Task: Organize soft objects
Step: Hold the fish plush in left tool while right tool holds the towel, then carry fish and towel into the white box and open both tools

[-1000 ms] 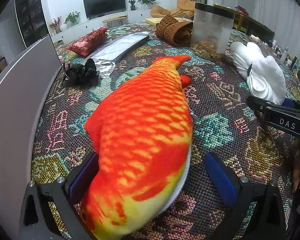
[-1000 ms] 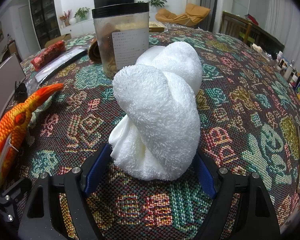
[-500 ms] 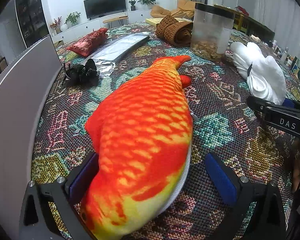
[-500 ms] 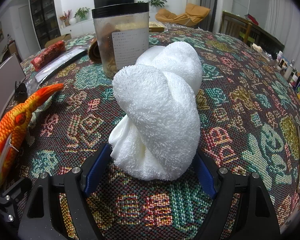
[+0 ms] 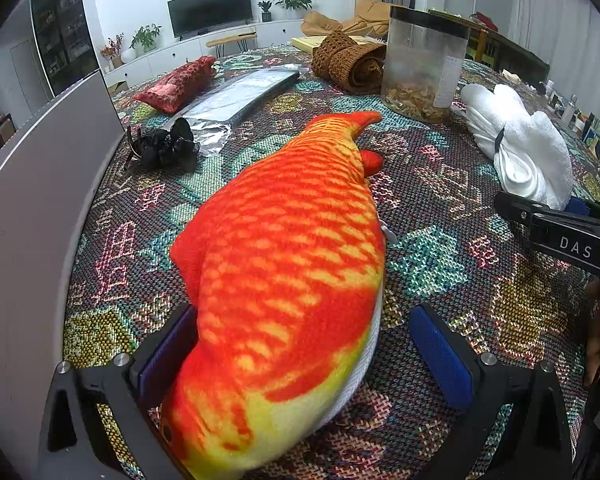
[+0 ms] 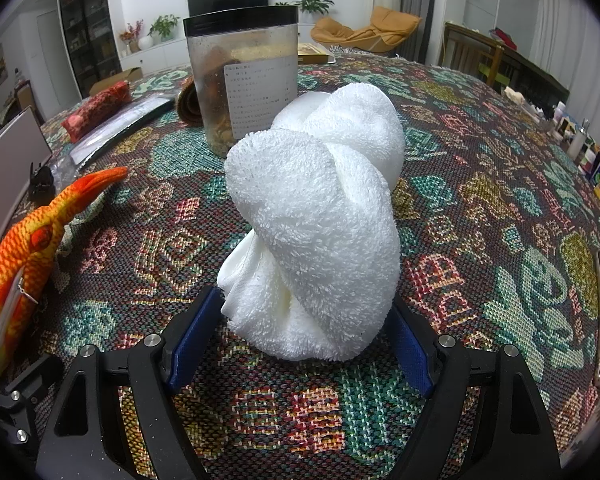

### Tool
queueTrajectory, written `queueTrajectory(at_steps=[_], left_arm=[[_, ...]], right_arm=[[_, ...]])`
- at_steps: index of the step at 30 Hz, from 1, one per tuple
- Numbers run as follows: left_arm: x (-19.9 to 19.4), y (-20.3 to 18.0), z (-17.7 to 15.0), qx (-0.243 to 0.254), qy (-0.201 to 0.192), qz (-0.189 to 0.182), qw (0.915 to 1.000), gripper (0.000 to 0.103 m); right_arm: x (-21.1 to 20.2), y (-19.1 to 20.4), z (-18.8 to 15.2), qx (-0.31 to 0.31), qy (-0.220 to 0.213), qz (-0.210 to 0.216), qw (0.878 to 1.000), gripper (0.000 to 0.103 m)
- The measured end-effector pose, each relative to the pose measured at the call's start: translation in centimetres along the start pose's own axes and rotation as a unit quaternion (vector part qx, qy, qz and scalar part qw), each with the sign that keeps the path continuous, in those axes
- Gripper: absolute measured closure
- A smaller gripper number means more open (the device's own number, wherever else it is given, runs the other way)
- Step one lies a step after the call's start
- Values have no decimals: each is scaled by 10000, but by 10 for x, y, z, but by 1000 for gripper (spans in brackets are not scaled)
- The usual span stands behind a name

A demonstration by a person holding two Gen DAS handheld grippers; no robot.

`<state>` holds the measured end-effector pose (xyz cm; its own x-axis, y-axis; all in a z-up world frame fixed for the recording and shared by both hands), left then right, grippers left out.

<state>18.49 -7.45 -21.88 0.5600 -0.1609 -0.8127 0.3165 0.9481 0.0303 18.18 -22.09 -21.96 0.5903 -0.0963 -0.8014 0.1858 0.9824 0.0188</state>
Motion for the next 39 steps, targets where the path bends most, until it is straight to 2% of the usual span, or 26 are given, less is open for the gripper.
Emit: queueTrajectory(at_steps=[34,37,39], left_arm=[[2,1,1,-5,5,-11,10000,0],[1,1,1,29,105,-54,9999,0],[1,0,1,181,384,-129,9990,0]], right_arm=[[0,0,0,9,-1,7,10000,20],[-1,1,-1,-38,54,93,9999,19],[-9,3,-4,-233,179,271,9992,20]])
Point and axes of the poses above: each gripper's, at about its wrist camera, not at the fingertips, and x roughly the way its jaws point, y to its left, z to its top, the point moved 9 cm from there along x, roughly the way its jaws point, and after that the axes turned 2 degrees about x, right-handed, at the moved point
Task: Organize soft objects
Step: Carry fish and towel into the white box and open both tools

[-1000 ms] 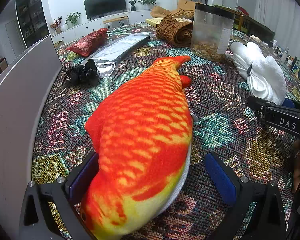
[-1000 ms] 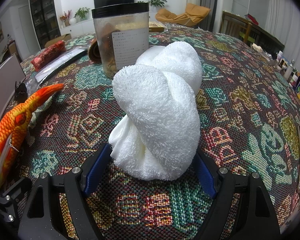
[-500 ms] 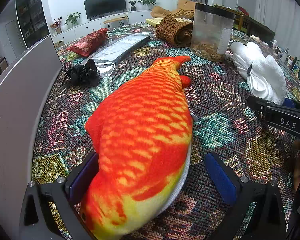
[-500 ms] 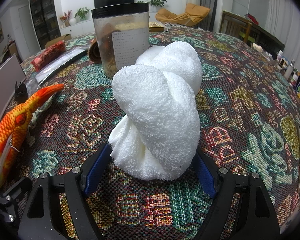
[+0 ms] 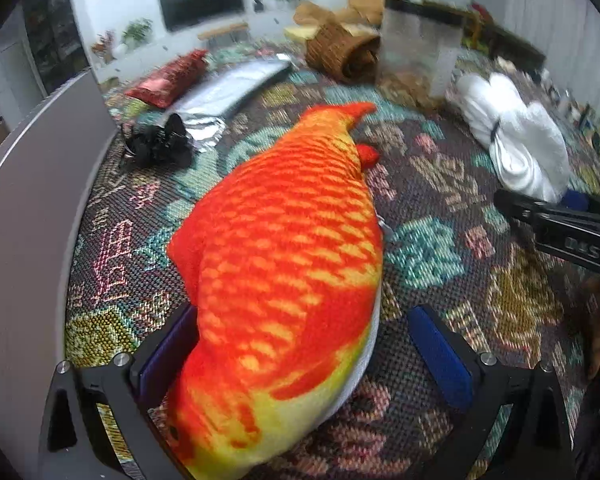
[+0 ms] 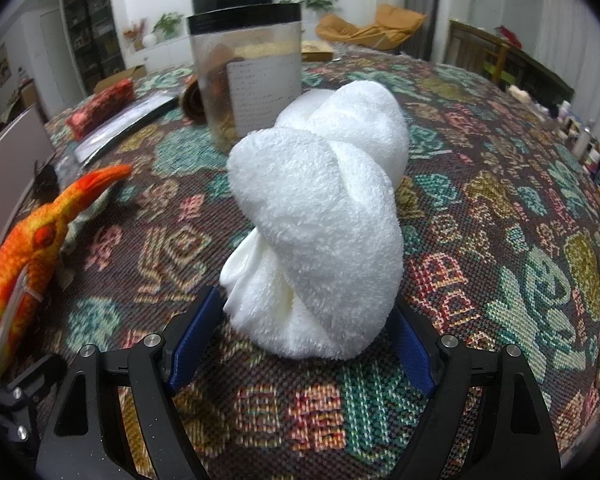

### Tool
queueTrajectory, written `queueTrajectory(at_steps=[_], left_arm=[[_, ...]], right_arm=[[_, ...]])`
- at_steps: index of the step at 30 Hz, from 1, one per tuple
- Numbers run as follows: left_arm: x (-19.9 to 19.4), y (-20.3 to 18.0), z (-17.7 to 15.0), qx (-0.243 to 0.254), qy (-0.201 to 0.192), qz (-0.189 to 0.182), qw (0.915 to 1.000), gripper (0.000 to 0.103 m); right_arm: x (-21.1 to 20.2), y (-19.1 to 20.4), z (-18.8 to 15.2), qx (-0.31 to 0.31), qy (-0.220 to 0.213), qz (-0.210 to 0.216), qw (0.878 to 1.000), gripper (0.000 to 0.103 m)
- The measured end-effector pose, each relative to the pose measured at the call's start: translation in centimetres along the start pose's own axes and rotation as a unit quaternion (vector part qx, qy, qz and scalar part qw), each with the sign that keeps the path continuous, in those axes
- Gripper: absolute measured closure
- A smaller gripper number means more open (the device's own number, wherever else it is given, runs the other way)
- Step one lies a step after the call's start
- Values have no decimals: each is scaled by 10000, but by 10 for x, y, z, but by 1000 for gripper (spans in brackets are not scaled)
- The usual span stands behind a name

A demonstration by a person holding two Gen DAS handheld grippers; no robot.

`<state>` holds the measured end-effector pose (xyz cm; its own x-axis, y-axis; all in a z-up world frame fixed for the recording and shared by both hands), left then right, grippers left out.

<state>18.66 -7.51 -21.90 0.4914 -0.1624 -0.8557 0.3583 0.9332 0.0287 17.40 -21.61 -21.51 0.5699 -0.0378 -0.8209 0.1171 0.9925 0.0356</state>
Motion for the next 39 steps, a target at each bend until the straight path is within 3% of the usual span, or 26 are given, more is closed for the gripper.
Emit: queueTrajectory(at_steps=[2,4,7,9,14,15,16,17,18,19,21,26,31,35,36,38,39], left_arm=[[-3,2,0,58,169,-69,9998,0],[-9,7,2,-31,95,-138,9999,0],[-14,11,6,-152,25,-210,9997,0],[-11,12,6,-180,91,-204,9996,0],[1,-2,-5,43,482,-183,9987,0],[-1,-2,-3,165,377,-67,9991,6],[-2,-1,-2,188,290,-39,9994,24],[-6,2,1,104,186,-104,9997,35],[-8,5,2,-8,152,-185,9997,49],[-10,9,5,-145,122,-325,9993,57],[-21,14,9,-471,-6,-697,9965,60],[-80,25,17,-1141,-558,-1448,9813,60],[-158,68,29,-1402,-1295,-1454,9708,59],[-217,143,14,-1709,-1788,-758,9660,55],[-226,161,7,-1802,-1819,-504,9653,47],[-237,208,-17,-2023,-1724,291,9636,21],[-237,221,-25,-2077,-1672,540,9623,3]], right_arm=[[-22,-2,3,37,-203,366,9991,20],[-41,-15,15,164,-454,437,9979,20],[-48,-36,47,659,-424,574,9953,20],[-35,-43,68,839,-202,607,9944,20],[24,-27,70,539,1169,516,9903,22],[25,-20,67,451,1217,480,9904,24],[22,-16,67,404,1126,481,9916,42],[19,-14,67,392,1084,471,9922,50],[13,-13,65,400,1021,442,9930,50],[4,-11,64,399,928,464,9938,52],[-16,-9,62,389,733,527,9952,53],[-81,25,73,274,165,1135,9930,53],[-162,119,97,-104,-325,2229,9742,53],[-214,216,102,-569,-429,3057,9495,52],[-226,247,100,-725,-405,3270,9414,51],[-237,293,95,-914,-335,3603,9277,49],[-239,321,91,-984,-274,3779,9202,42]])
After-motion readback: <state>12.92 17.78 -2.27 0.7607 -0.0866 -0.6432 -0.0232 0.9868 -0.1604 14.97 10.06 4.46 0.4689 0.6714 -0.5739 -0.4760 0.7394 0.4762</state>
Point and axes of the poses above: each gripper's, at about its wrist camera, not at the fingertips, and x roughly the way its jaws point, y to its left, z to its top, the point moved 9 cm from there along x, roughly the way its jaws point, and after that the axes turned 2 degrees about x, right-handed, at the moved point
